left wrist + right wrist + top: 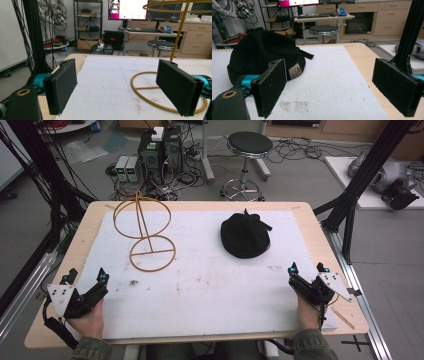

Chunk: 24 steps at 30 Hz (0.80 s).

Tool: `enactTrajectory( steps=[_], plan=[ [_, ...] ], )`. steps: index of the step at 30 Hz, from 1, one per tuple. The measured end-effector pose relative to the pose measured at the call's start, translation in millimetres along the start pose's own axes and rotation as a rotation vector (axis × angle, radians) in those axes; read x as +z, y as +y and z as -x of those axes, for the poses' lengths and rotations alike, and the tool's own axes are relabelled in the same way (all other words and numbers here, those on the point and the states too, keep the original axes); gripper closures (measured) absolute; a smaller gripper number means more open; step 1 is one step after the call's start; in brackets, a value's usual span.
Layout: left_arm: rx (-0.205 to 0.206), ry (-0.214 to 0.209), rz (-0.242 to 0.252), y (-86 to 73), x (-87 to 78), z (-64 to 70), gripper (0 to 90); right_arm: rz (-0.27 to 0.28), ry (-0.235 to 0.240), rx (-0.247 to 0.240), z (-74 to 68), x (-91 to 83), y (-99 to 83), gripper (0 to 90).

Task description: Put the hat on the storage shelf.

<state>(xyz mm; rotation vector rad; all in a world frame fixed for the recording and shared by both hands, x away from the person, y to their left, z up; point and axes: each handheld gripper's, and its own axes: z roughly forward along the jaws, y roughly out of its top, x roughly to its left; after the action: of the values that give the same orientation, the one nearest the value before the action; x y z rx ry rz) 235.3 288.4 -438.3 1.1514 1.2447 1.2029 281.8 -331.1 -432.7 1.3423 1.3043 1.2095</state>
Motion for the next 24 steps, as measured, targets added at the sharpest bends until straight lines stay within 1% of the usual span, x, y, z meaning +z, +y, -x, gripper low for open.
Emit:
enactTrajectory(
  steps=[1, 6, 9, 12, 24],
  plan=[
    [-0.003, -0.001, 0.001, 0.1, 0.3, -0.1, 17.4, 0.000, 0.001, -0.005, 0.2, 0.1, -0.1, 11.5],
    [-0.006, -0.001, -0.001, -0.4, 0.8, -0.4, 17.4, -0.006, 0.005, 0.006, -0.4, -0.2, -0.6, 11.5],
    [-0.013, -0.004, -0.004, -0.6, 1.1, -0.6, 17.4, 0.004, 0.001, 0.001, 0.6, -0.3, -0.6, 11.5],
    [-0.014, -0.006, -0.008, -0.7, 1.3, -1.2, 17.4, 0.005, -0.003, 0.012, 0.2, -1.3, -0.4, 11.5],
    [-0.023, -0.006, -0.012, -1.1, 1.9, -2.0, 17.4, -0.001, -0.002, 0.022, 1.0, -1.4, -0.9, 11.5]
  ],
)
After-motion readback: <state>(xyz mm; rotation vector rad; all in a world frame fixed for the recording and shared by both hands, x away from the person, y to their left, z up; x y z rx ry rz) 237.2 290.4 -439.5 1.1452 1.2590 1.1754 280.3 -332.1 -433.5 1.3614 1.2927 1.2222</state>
